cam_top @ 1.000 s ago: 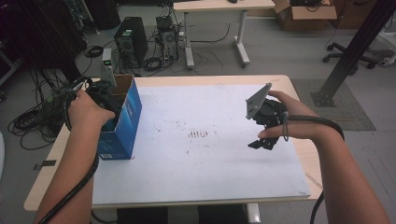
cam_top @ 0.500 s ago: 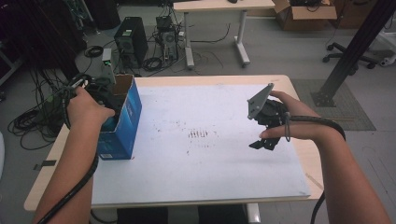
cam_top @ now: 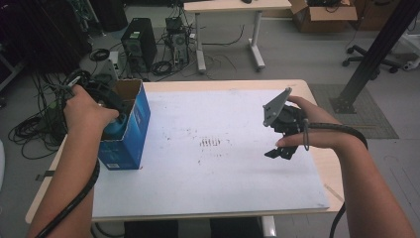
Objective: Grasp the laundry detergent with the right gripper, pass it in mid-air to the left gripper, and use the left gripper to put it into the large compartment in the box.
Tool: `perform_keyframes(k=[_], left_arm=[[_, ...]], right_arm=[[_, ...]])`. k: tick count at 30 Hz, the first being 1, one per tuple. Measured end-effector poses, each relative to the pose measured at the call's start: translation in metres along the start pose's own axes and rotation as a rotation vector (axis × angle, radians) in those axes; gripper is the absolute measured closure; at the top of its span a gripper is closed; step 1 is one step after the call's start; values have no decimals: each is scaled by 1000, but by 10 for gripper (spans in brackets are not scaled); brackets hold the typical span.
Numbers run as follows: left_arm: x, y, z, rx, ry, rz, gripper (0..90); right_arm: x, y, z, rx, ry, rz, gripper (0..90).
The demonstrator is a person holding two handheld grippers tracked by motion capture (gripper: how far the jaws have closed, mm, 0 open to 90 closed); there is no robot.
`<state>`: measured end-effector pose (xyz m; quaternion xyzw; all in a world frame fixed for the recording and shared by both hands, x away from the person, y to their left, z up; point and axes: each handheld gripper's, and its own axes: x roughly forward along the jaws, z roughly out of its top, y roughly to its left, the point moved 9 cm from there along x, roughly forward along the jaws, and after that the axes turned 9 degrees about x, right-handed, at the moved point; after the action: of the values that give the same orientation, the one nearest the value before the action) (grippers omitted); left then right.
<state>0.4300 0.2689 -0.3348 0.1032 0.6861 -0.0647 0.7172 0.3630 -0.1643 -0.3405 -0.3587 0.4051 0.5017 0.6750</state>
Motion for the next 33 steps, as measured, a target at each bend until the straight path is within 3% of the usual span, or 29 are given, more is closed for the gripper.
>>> perform_keyframes(k=[11,33], left_arm=[[-16,-4,-1,8,-18,-34,219],[-38,-15,-1,53,-26,-17,127]], right_arm=[[-1,1,0,0,-2,0,31],[-4,1,-3,6,-6,-4,31]])
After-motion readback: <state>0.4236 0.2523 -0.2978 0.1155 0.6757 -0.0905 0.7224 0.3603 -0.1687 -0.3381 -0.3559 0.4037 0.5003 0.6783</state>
